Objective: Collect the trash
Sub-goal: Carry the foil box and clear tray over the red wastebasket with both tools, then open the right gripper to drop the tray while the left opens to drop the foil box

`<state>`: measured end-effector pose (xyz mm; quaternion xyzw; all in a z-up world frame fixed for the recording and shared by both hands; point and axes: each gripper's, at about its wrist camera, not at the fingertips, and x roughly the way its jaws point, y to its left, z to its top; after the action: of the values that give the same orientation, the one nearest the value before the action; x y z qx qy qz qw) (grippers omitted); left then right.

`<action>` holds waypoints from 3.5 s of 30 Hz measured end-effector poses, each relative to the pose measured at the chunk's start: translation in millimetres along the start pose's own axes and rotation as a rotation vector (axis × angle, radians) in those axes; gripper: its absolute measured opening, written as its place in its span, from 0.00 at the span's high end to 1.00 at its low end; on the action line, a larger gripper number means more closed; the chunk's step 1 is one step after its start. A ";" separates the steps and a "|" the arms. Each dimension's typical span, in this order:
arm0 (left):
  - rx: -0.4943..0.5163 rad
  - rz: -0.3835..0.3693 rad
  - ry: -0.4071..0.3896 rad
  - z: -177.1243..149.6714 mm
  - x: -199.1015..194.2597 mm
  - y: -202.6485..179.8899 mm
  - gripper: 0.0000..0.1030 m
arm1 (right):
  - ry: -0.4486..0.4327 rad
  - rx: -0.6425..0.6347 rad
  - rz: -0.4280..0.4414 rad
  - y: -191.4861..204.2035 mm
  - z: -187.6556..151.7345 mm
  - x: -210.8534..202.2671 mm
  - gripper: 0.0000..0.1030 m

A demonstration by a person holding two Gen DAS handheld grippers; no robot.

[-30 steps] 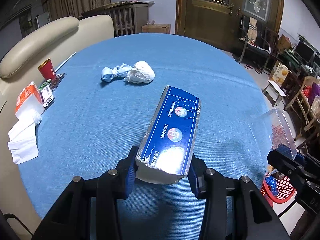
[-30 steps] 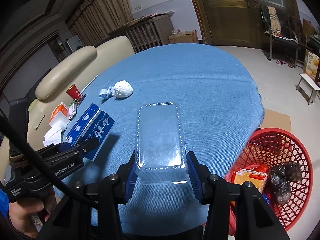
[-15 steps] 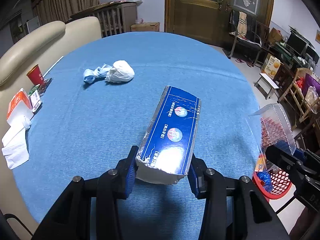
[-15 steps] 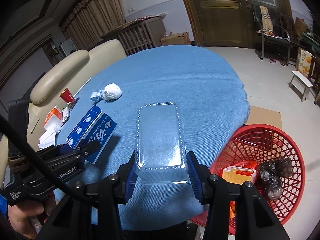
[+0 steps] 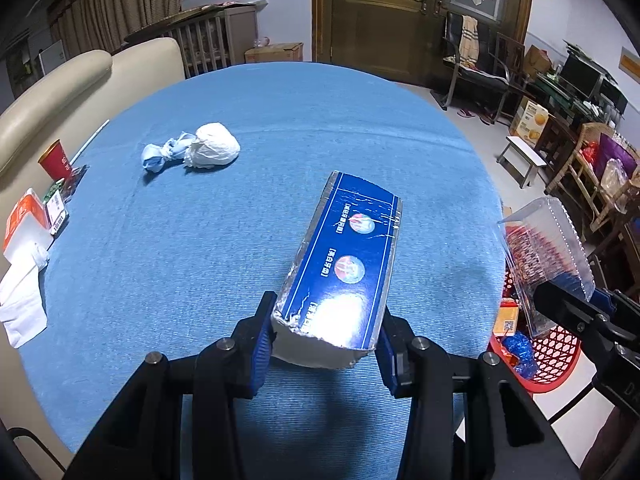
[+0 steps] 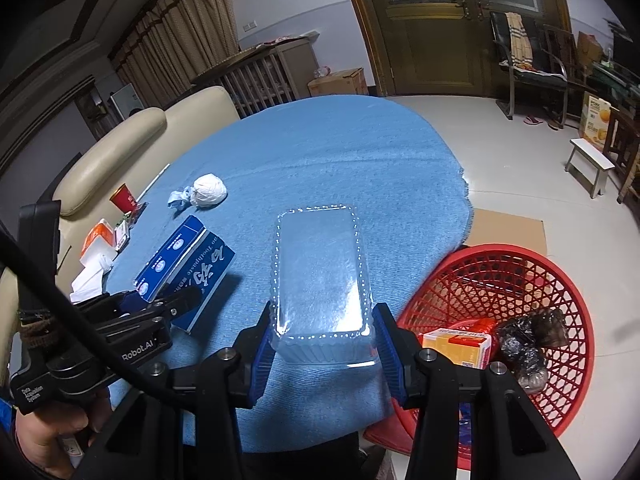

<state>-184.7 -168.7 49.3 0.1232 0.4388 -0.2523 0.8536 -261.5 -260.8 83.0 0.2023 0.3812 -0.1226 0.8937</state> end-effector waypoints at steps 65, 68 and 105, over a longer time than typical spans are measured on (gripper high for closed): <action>0.295 -0.180 0.059 15.7 15.1 -167.2 0.55 | -0.039 0.227 -0.237 -160.8 -22.7 -56.1 0.52; 0.294 -0.182 0.061 15.5 15.8 -167.5 0.55 | -0.043 0.227 -0.240 -160.6 -22.5 -56.8 0.52; 0.366 -0.201 0.123 15.0 39.4 -205.5 0.55 | -0.074 0.373 -0.263 -201.1 -25.6 -74.5 0.35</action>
<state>-265.9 -360.9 28.5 0.2469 0.4469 -0.4038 0.7591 -403.4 -422.9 67.5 0.3078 0.3421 -0.3138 0.8305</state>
